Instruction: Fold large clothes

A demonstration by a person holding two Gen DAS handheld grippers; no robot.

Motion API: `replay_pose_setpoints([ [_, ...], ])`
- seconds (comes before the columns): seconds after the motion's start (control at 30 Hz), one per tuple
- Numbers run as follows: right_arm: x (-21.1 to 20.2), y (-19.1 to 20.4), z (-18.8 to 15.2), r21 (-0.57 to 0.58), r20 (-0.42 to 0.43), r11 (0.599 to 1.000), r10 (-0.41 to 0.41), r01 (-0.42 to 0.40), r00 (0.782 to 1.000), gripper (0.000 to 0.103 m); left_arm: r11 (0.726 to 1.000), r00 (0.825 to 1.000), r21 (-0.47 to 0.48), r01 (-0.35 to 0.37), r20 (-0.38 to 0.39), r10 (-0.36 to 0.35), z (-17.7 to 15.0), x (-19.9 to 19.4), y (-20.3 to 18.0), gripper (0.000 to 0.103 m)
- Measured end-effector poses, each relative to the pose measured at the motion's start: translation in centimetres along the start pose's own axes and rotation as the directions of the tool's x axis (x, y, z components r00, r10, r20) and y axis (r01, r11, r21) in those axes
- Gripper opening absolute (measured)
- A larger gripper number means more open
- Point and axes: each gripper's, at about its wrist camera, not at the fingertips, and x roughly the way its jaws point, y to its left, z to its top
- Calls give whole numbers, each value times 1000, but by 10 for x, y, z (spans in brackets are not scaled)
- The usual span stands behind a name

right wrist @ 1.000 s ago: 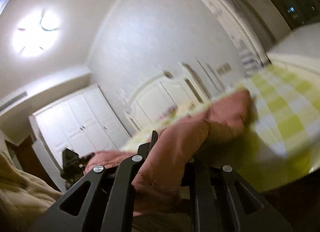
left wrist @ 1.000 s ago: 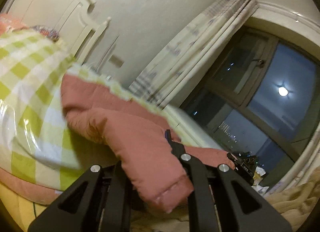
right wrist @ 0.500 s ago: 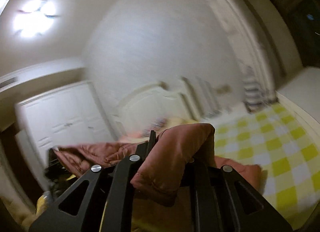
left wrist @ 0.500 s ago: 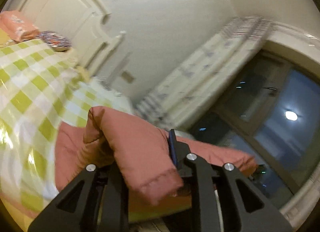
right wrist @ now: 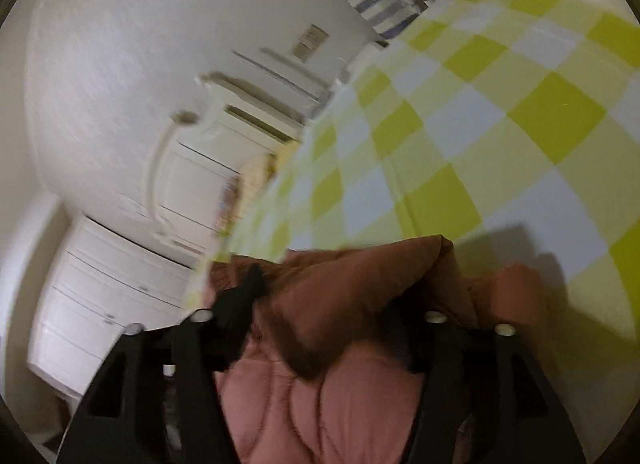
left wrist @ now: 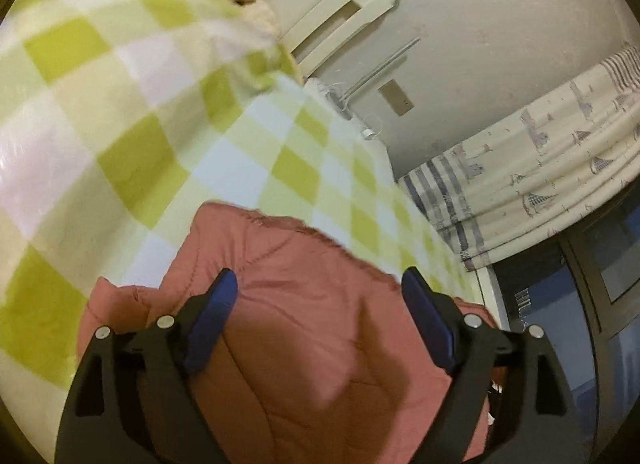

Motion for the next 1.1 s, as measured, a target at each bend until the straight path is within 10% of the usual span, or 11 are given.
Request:
replay_pose_setpoints([
  [0.07, -5, 2, -3, -23, 35, 999, 29, -28, 999, 86, 999, 999, 46, -27, 20, 26, -3, 2, -6, 90],
  [0.23, -29, -9, -5, 74, 156, 994, 69, -81, 985, 87, 982, 993, 148, -114, 31, 110, -11, 11, -27, 97],
  [0.37, -42, 47, -12, -170, 177, 985, 0, 31, 984, 86, 982, 993, 150, -115, 33, 111, -13, 10, -27, 98],
  [0.57, 14, 159, -48, -550, 133, 788, -245, 277, 960, 86, 983, 991, 136, -123, 70, 114, -16, 7, -26, 98],
  [0.73, 113, 153, -79, -664, 49, 616, -530, 424, 846, 86, 984, 990, 125, -124, 86, 114, -16, 1, -25, 98],
  [0.8, 148, 115, -100, -696, 8, 535, -662, 479, 750, 87, 985, 989, 115, -131, 85, 122, -15, -1, -24, 98],
  [0.97, 150, 106, -106, -694, 57, 516, -657, 503, 752, 87, 962, 965, 128, -240, 136, 222, -11, -20, -51, 98],
  [1.1, 150, 102, -106, -691, 56, 523, -650, 500, 758, 87, 900, 963, 363, -242, 199, 179, -36, -32, -127, 98],
])
